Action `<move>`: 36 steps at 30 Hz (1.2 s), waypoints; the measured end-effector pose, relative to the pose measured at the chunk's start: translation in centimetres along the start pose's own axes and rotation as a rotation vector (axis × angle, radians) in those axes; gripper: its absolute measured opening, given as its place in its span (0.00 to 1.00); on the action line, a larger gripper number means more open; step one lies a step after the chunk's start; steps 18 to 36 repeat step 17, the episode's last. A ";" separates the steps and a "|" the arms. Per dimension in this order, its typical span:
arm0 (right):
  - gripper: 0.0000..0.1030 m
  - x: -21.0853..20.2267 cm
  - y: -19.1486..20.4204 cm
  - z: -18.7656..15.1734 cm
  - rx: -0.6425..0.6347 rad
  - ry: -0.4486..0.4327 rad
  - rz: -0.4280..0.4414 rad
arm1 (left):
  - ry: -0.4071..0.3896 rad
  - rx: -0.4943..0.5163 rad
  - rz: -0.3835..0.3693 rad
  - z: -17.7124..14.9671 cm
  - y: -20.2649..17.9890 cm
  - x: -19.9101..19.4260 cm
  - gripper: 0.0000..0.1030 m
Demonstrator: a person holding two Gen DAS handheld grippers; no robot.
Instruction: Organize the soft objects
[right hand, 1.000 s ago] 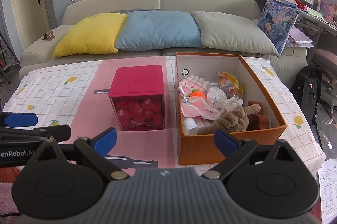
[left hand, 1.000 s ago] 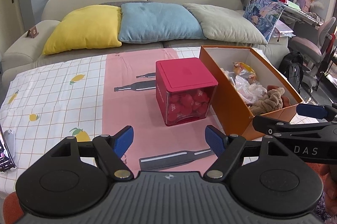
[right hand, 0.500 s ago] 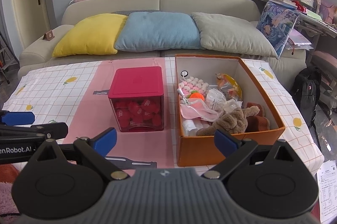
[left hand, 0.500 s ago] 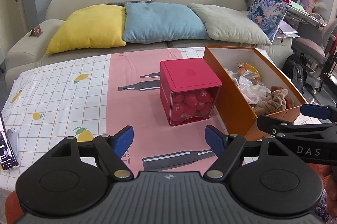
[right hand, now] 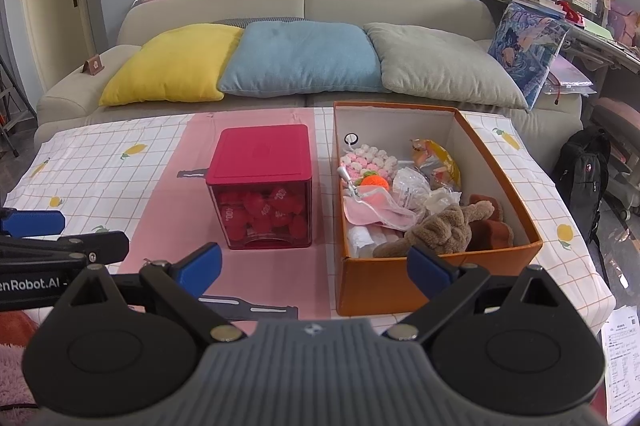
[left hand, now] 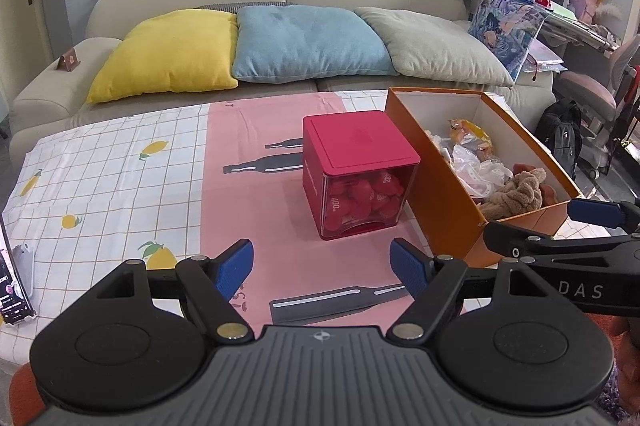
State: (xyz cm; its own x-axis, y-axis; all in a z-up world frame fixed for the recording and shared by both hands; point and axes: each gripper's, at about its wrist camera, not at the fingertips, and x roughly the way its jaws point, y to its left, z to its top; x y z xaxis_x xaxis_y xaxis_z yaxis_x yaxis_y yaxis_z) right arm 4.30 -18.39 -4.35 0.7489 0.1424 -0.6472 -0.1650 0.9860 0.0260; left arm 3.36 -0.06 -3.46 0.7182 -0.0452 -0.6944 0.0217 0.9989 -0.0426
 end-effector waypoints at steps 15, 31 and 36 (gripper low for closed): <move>0.94 0.1 0.1 -0.1 -0.002 0.004 0.000 | -0.002 -0.008 0.008 0.0 0.0 0.0 0.88; 0.94 0.2 0.1 -0.2 -0.005 0.004 0.001 | -0.005 -0.009 0.007 0.0 0.0 -0.1 0.88; 0.94 0.2 0.1 -0.2 -0.005 0.004 0.001 | -0.005 -0.009 0.007 0.0 0.0 -0.1 0.88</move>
